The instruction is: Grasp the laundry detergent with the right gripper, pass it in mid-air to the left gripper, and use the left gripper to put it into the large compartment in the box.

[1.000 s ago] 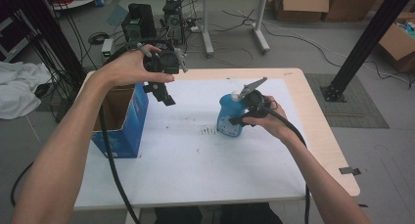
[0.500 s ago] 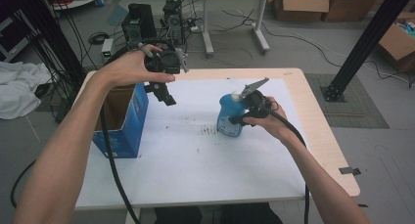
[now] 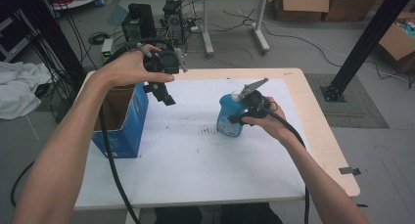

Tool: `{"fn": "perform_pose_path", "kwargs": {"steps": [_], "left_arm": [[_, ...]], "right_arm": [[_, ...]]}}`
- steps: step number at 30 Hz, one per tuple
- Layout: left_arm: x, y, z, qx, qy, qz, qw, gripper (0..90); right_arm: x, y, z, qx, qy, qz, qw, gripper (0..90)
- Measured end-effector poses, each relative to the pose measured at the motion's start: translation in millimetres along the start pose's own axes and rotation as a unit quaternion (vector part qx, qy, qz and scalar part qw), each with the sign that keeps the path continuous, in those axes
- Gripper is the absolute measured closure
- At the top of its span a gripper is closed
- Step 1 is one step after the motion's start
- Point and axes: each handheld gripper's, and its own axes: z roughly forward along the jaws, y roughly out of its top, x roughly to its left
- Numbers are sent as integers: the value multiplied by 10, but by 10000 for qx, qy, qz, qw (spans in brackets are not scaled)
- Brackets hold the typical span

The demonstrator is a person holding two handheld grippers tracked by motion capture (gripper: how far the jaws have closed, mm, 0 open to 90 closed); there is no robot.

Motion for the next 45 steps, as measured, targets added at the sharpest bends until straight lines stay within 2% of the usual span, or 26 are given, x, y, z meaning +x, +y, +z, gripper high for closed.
{"fn": "perform_pose_path", "kwargs": {"steps": [8,10,19,31,36,45], "left_arm": [[3,-9,-3,9,-2,-1,10000,181],[-1,-11,3,-28,3,-42,10000,181],[-2,1,-3,-7,14,7,10000,182],[-26,5,-19,-59,46,-23,10000,182],[-29,13,-41,-63,54,3,10000,182],[-33,8,-61,-105,45,-36,9999,182]], "right_arm": [[-8,-20,21,-143,78,58,9999,430],[-7,-22,21,-150,75,45,9998,431],[-8,-24,20,-177,90,-83,9998,446],[-12,-19,18,-189,111,-87,9997,454],[23,-5,18,-169,79,-151,9997,455],[81,78,-73,-181,239,-330,9990,455]]}}
